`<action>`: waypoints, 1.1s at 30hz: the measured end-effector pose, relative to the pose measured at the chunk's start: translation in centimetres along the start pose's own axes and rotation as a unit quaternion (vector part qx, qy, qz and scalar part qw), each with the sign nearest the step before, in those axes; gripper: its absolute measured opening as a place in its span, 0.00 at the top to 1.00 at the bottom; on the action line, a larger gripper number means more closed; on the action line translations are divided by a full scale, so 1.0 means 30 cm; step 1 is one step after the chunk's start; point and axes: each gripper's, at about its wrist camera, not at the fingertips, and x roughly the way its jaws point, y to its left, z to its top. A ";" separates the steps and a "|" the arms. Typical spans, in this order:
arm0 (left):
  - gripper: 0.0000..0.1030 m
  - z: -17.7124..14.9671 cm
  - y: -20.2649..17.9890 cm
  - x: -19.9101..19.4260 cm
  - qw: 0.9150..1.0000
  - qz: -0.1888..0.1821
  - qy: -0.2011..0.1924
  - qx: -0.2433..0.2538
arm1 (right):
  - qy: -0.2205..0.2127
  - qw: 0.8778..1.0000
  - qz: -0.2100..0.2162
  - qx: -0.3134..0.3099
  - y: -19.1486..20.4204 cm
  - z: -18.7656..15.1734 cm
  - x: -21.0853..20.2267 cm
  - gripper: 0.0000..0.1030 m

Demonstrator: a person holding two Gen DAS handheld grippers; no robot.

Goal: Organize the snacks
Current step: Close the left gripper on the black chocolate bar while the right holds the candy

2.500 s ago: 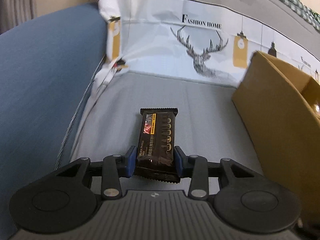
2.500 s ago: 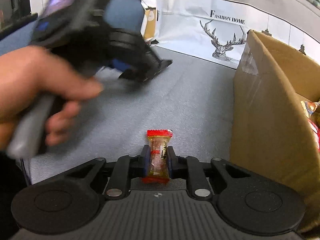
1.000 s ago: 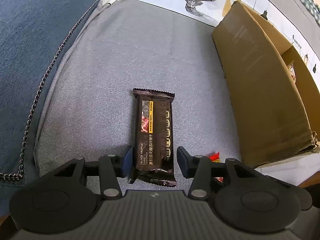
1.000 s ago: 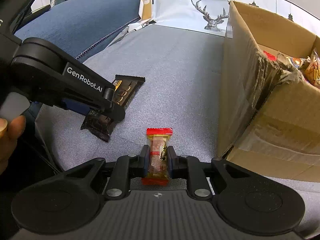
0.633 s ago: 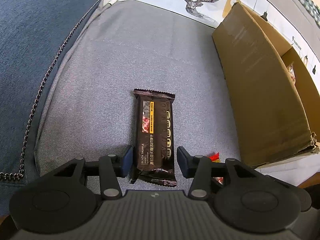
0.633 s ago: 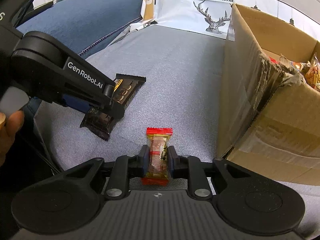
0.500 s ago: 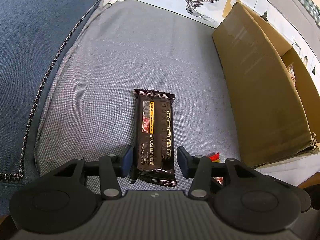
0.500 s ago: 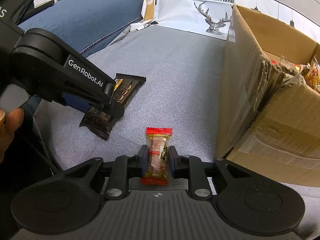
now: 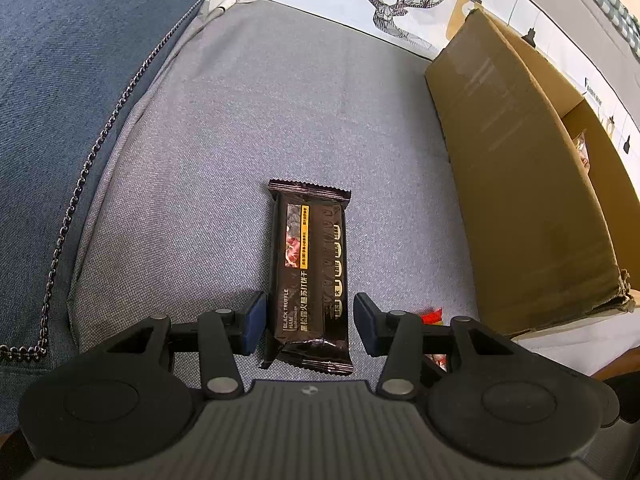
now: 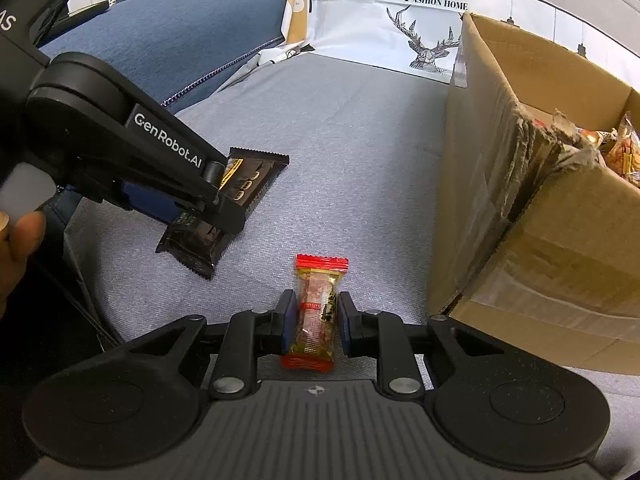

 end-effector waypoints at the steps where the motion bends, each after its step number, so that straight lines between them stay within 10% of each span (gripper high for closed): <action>1: 0.49 0.000 0.001 0.000 1.000 0.000 0.000 0.000 | 0.000 1.000 0.000 0.000 0.000 0.000 0.000 0.78; 33: 0.50 0.001 -0.026 0.011 1.000 0.018 -0.001 0.024 | -0.001 1.000 -0.012 -0.017 0.020 0.001 0.008 0.78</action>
